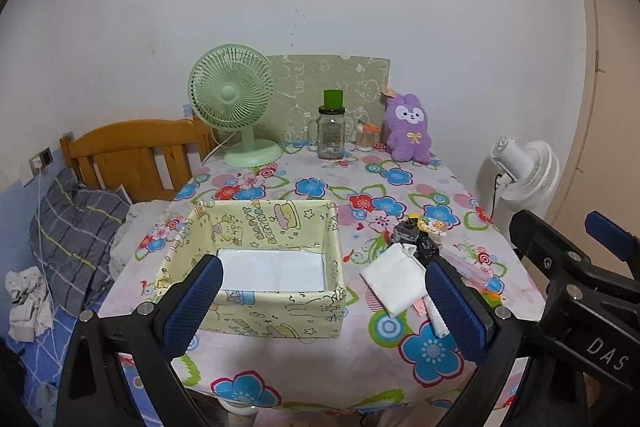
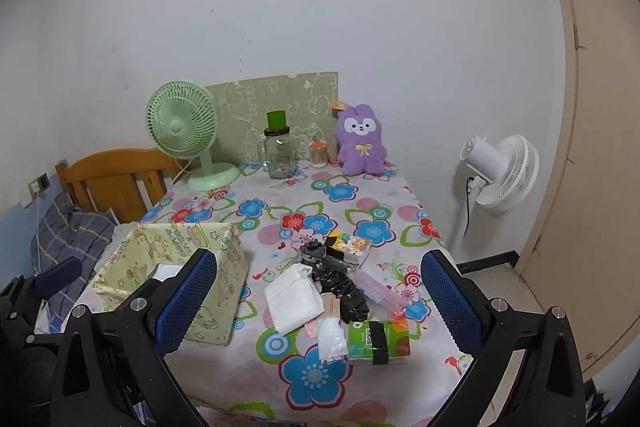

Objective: Organize soft objects

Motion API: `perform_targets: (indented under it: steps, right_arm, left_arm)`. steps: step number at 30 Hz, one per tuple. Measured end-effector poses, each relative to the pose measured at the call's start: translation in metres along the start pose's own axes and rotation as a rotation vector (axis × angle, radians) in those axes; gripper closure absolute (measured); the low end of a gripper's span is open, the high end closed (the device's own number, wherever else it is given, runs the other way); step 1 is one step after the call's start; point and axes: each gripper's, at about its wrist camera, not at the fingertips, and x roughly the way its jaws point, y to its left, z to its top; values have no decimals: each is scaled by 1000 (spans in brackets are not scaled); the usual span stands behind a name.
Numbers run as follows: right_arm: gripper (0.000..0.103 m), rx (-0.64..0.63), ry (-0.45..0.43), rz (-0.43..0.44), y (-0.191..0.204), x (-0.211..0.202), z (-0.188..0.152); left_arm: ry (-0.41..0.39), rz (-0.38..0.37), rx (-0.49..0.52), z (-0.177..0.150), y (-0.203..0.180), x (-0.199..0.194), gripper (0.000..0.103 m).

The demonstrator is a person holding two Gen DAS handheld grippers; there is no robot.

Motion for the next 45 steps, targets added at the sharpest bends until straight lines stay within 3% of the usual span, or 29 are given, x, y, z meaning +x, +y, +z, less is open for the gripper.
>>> perform_targets:
  steps: [45]
  right_arm:
    - [0,12,18,14,-3,4,-5]
  left_arm:
    - [22,14,-14,-1,-3,10,1]
